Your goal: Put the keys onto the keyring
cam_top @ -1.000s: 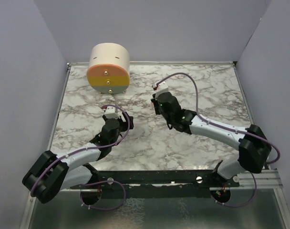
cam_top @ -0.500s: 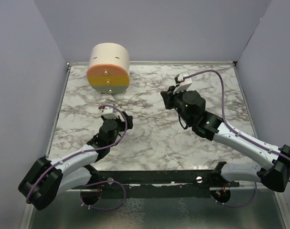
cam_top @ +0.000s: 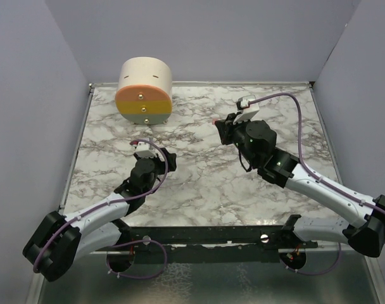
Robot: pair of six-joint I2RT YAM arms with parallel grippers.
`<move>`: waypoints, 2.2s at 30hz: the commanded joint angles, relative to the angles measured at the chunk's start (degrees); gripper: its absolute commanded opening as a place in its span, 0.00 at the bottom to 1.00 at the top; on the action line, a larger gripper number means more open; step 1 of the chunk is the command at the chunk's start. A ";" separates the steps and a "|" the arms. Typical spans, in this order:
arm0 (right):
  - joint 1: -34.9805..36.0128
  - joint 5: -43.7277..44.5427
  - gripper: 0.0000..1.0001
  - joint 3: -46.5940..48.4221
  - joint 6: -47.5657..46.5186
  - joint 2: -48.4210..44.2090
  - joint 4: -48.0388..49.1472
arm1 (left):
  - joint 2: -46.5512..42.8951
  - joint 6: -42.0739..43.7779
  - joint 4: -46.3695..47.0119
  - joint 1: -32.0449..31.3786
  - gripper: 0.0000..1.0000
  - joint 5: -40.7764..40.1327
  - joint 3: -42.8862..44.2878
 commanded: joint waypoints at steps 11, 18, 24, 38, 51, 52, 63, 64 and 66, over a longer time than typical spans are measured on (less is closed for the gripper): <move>-0.67 -2.66 0.01 -0.66 1.43 4.22 1.18 | -4.26 -0.06 -2.32 0.33 0.76 -0.32 -0.87; -0.84 -5.52 0.01 -0.46 1.57 8.25 2.51 | -4.86 -0.10 -2.67 0.32 0.76 -0.77 -1.28; -1.11 -16.19 0.01 1.47 1.07 15.90 8.54 | -5.26 -0.32 -3.00 0.33 0.77 -1.89 -1.42; -11.66 -24.42 0.15 -3.70 8.89 19.95 8.66 | -7.29 -0.09 -4.79 0.43 0.77 -4.28 -1.69; -19.04 -14.56 0.60 -14.28 11.25 8.32 2.66 | -5.82 -1.06 -4.77 0.43 0.79 -2.67 -0.79; -19.04 -14.60 0.61 -14.62 10.95 7.66 2.89 | -5.83 -1.09 -4.79 0.37 0.81 -2.51 -0.66; -19.04 -2.62 0.69 -18.38 11.85 -2.64 2.45 | -5.51 -0.60 -4.85 0.40 0.91 2.00 1.40; -19.02 -1.21 0.69 -18.96 12.25 -4.16 2.52 | -5.87 -0.70 -4.87 0.36 0.92 2.11 1.48; -18.98 0.58 0.69 -20.85 12.94 -7.36 3.78 | -6.95 -0.86 -4.85 0.32 0.92 1.96 1.48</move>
